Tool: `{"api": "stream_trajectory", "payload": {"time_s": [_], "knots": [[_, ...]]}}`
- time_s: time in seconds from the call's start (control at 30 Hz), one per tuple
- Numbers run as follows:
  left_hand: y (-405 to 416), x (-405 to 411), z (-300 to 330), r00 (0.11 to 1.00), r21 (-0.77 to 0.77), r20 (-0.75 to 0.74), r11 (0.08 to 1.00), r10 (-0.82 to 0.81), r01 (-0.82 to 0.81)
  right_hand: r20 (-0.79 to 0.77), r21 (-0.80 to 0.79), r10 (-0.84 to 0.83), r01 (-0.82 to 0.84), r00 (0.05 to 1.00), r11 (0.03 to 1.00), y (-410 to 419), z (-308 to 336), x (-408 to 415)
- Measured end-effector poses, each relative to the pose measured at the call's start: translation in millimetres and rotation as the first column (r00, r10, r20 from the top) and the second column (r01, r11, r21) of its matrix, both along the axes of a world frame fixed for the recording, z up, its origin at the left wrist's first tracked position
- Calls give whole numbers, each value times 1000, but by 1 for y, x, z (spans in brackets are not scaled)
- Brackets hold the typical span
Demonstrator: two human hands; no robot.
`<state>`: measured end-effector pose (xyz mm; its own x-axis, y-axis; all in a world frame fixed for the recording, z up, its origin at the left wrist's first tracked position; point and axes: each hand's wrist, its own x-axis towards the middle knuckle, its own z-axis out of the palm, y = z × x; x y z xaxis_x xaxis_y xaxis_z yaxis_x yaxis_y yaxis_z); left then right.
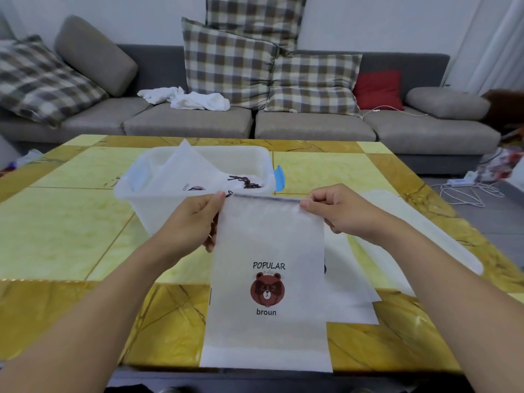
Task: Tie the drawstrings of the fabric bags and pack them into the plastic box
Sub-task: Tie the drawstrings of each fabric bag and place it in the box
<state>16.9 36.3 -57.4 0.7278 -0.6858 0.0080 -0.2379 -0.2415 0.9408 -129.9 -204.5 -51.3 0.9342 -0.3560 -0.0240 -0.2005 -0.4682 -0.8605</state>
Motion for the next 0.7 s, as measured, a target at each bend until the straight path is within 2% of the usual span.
{"api": "stream_trajectory", "payload": {"time_s": [0.17,0.27,0.37,0.43,0.47,0.53,0.6,0.7], "knots": [[-1,3,5,997,-17,-54,998,54,-55,-35,238,108,-97,994,966,-9,3,0],[2,6,11,992,-79,-112,994,62,-71,-37,305,52,-39,998,951,-17,2,-2],[10,11,11,996,-107,-20,991,85,-86,-19,192,-11,14,1000,981,-22,-2,-5],[15,13,11,986,-155,88,979,145,-130,20,70,-91,89,996,994,-24,-4,-7],[16,13,11,977,-196,98,966,188,-166,46,60,-127,124,991,990,-25,-6,-7],[16,13,12,965,-286,-14,924,262,-255,99,159,-174,157,980,975,-24,-7,-8],[15,13,11,933,-353,-176,864,314,-358,154,347,-209,145,966,927,-21,-7,-7],[13,15,8,883,-411,-272,783,383,-466,197,554,-289,137,937,821,-15,-4,-2]]}}
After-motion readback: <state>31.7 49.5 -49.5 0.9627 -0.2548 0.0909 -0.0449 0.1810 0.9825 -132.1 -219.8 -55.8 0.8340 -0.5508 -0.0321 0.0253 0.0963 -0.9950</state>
